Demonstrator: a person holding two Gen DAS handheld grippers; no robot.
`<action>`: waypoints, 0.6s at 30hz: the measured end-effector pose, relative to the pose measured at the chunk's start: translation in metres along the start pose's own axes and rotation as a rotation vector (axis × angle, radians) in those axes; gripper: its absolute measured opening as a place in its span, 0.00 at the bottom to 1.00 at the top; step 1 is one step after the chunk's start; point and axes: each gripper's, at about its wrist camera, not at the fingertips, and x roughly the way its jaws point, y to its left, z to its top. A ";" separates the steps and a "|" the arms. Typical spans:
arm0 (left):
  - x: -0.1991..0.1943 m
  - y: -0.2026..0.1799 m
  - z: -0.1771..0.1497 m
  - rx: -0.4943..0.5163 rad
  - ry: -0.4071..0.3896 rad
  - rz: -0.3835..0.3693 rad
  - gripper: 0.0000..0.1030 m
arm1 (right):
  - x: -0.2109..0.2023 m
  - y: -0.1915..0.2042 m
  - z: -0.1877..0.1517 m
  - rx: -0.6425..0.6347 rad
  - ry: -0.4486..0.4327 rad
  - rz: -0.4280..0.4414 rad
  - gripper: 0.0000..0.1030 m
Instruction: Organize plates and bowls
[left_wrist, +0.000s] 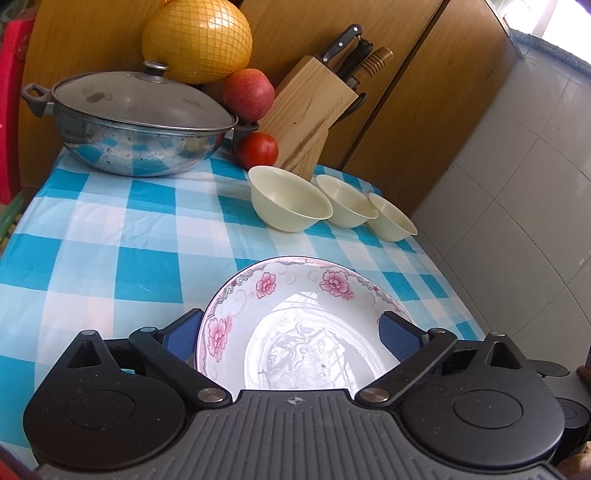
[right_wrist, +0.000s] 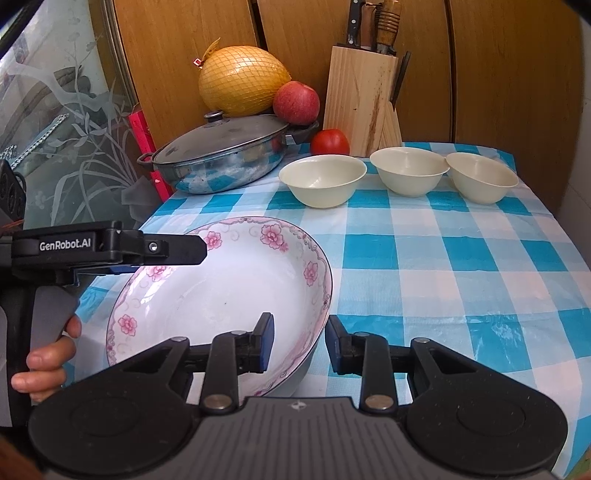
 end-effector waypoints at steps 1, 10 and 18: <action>0.000 0.000 0.000 -0.002 0.002 0.001 0.99 | 0.001 -0.001 0.001 0.004 -0.001 -0.001 0.28; -0.002 -0.004 0.003 0.020 -0.011 0.038 0.99 | 0.001 -0.001 0.000 0.009 0.001 -0.020 0.28; -0.010 -0.023 0.007 0.116 -0.075 0.109 1.00 | -0.001 -0.007 0.003 0.038 -0.011 -0.040 0.28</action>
